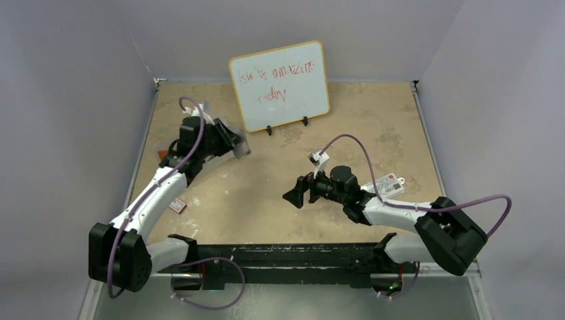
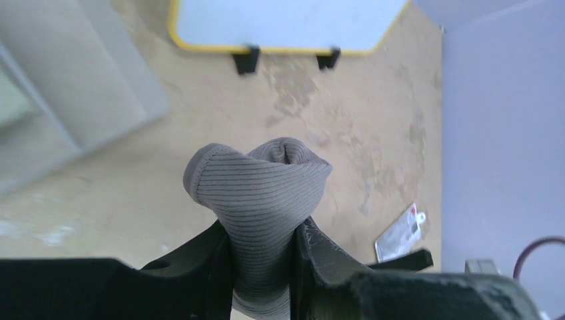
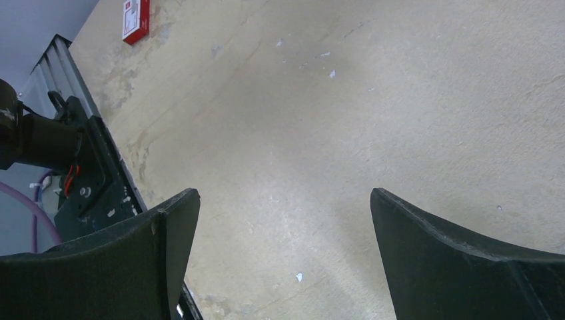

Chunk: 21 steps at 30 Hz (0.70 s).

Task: Roll the underwear
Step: Place the underwear in the storage box.

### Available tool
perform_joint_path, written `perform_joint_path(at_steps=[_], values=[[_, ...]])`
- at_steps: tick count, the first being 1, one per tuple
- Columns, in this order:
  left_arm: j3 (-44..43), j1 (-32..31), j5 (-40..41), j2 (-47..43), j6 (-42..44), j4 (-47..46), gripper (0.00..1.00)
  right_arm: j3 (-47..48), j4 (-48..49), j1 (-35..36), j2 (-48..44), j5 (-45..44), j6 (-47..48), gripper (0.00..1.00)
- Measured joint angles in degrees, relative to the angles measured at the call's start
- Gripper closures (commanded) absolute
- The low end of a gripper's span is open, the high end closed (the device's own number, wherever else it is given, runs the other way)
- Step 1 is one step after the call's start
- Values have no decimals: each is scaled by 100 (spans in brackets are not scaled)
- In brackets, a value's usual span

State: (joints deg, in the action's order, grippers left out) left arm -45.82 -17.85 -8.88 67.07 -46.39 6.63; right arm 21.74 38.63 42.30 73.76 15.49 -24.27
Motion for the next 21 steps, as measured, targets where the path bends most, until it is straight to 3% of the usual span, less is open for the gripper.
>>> perform_joint_path(at_steps=[7, 21], values=[[-763, 1172, -286, 597, 435, 560, 100, -63, -264, 0, -149, -103, -92, 1], [-2214, 1554, -422, 2990, 811, 658, 100, -87, -1126, 0, -1268, -304, 15, 1]])
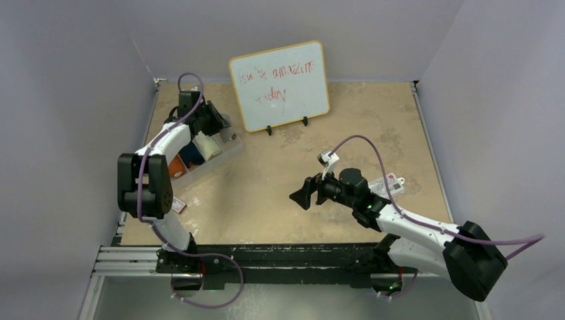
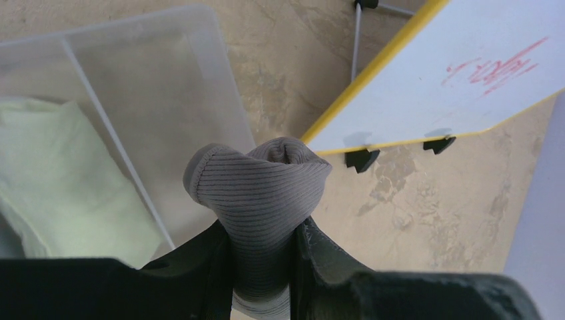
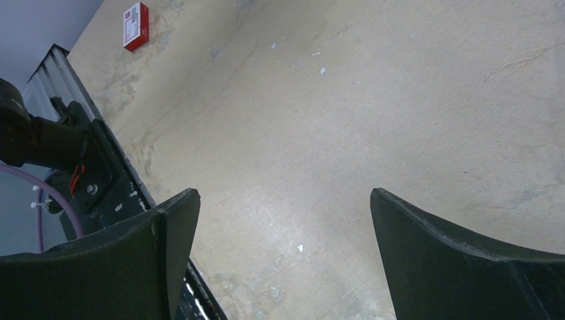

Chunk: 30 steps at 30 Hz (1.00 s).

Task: Roll the underwear
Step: Place the underwear in the storage box.

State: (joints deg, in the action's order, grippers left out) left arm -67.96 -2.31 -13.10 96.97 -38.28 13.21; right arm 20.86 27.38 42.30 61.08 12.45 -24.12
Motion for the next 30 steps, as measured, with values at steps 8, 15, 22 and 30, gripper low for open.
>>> perform_joint_path(at_steps=[8, 15, 22, 30], values=[[-411, 0, 133, 748, 61, 22, 100, -48, -551, 0, -662, -293, 221, 1], [-380, 0, 229, 837, -26, -26, 100, -133, -789, 0, -894, -551, 334, 1], [-442, 13, 315, 1064, -184, -26, 100, -136, -863, 0, -859, -590, 396, 1], [-72, 28, 564, 868, -579, -212, 100, -136, -883, 0, -678, -588, 426, 1]])
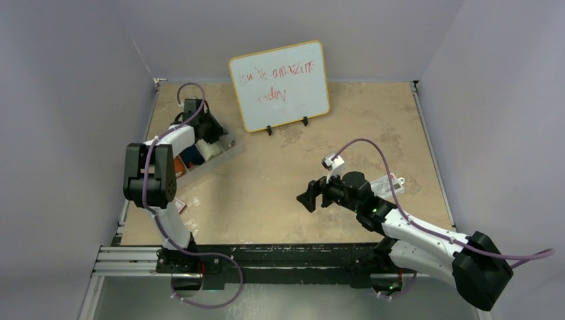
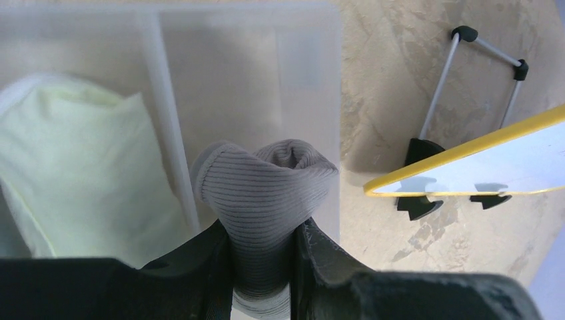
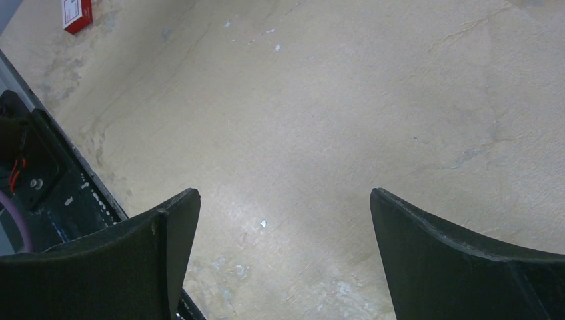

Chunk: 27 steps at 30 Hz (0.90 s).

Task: Roll the underwear
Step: Place the underwear in the storage box.

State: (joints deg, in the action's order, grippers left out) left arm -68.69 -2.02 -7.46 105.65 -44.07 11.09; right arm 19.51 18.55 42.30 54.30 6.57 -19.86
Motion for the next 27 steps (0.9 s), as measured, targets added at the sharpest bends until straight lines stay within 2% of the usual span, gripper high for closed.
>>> perform_joint_path(at_steps=[4, 9, 10, 13, 17, 18, 19, 21, 27], values=[[501, 7, 103, -275, -293, -238, 100, 0, -44, 0, 37, 0, 7, 1], [306, 20, 131, -199, -332, -22, 100, 0, -92, 0, 46, 2, 9, 1], [203, 20, 129, -122, -328, 17, 98, 0, -101, 0, 46, 2, 9, 1], [-42, 20, 131, 92, -286, 131, 80, 0, -129, 0, 46, 2, 9, 1], [-149, 22, 129, 205, -234, 313, 64, 0, -153, 0, 46, 2, 7, 1], [-175, 22, 129, 208, -214, 358, 54, 0, -155, 0, 46, 4, 7, 1], [-214, 17, 133, 208, -190, 417, 49, 0, -153, 0, 46, 2, 7, 1], [-273, 20, 146, 201, -164, 470, 44, 2, -160, 0, 46, 4, 9, 1], [-299, 42, 243, -66, -131, 575, 41, 44, -201, 0, 46, 0, 59, 1]])
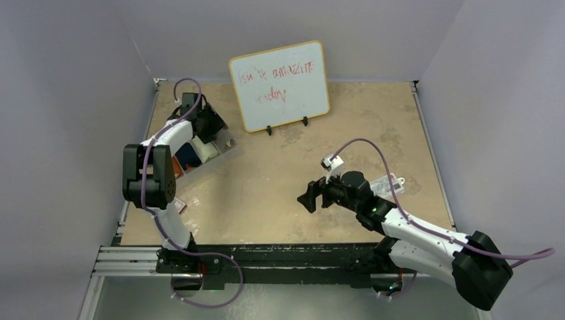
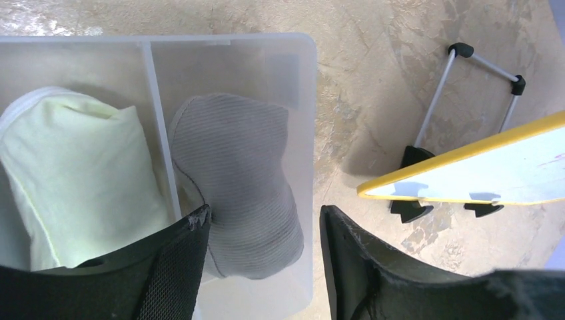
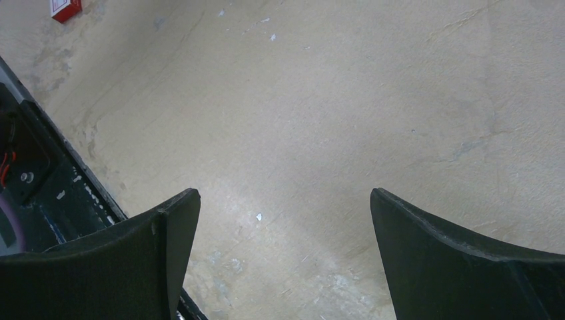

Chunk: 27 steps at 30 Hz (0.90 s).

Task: Roll the underwear
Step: Place the underwear in the storage box, then reset both arms

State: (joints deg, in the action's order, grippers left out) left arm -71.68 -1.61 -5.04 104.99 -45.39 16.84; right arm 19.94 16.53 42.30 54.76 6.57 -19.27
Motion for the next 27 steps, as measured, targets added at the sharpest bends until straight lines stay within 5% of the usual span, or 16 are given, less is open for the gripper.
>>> perform_joint_path(at_steps=[8, 17, 27], values=[[0, 0, 59, -518, 9, 264, 34, 256, -90, 0, 11, -39, 149, 1], [540, -2, -433, -2332, 363, -164, 19, 997, -629, -197, 461, -1117, 227, 1], [970, -2, 28, -4262, 1467, 487, 13, 3200, -1711, -3307, 1593, -374, 267, 1]])
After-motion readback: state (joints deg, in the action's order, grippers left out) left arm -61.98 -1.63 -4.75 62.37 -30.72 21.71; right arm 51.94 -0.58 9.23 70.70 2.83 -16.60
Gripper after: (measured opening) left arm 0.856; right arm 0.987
